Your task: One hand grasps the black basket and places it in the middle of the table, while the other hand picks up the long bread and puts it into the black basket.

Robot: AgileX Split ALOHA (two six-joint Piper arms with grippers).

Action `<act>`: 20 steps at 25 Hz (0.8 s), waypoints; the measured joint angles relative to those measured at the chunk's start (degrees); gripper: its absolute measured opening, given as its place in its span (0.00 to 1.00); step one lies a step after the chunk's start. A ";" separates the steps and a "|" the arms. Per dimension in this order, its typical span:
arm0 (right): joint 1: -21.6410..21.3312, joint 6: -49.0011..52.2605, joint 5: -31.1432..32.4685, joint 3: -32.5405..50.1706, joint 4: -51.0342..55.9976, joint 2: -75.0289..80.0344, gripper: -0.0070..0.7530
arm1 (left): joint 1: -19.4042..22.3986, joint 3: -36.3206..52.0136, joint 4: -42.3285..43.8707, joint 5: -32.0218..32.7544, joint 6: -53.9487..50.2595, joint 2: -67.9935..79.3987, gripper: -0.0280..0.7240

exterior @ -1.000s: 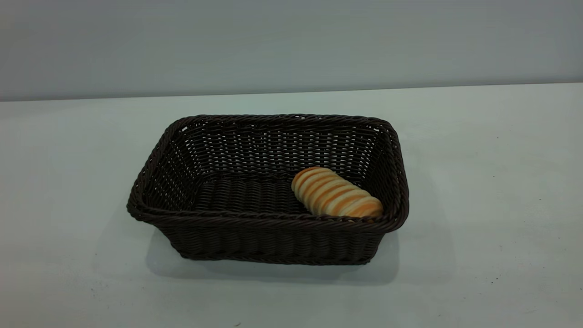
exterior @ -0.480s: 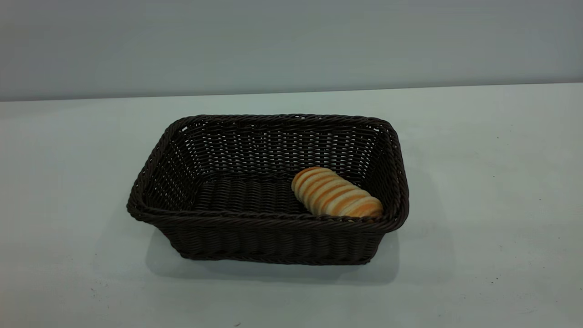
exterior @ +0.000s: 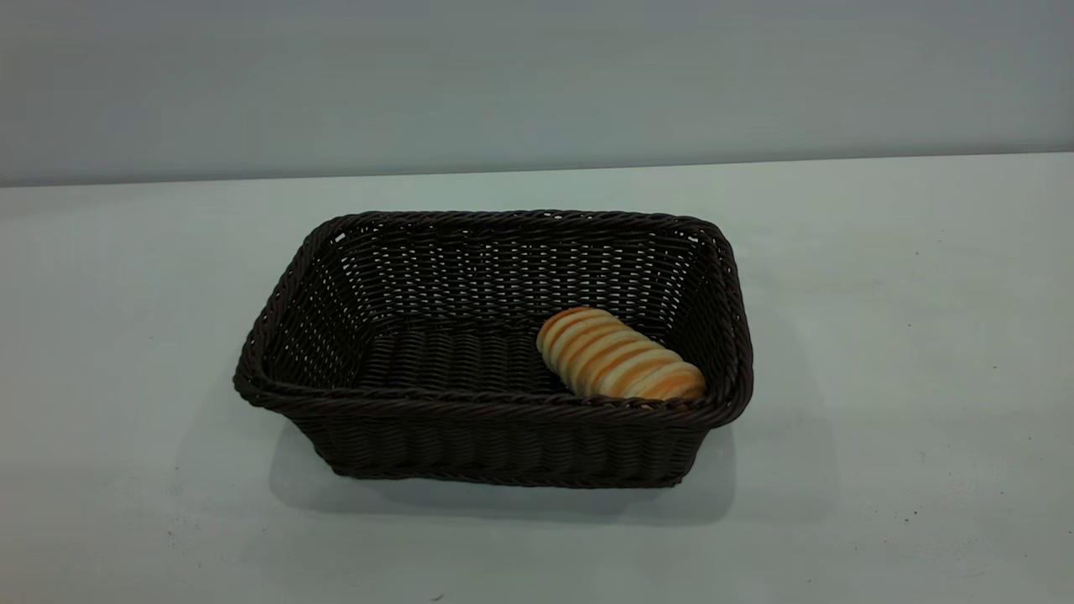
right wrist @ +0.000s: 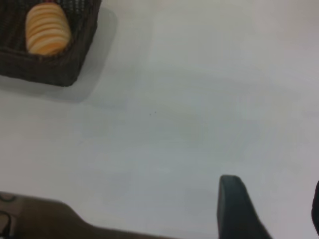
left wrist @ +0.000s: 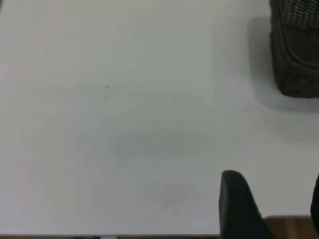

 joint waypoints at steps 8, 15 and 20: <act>-0.92 0.00 0.00 0.00 0.00 0.00 0.47 | 0.17 0.00 0.00 0.06 -0.04 0.00 0.60; -5.59 0.00 0.00 0.00 0.00 0.00 0.47 | 0.17 0.00 0.00 0.06 -0.04 0.00 0.60; -7.07 0.00 0.00 0.00 0.00 0.00 0.47 | 0.17 0.00 0.00 0.06 -0.04 0.00 0.60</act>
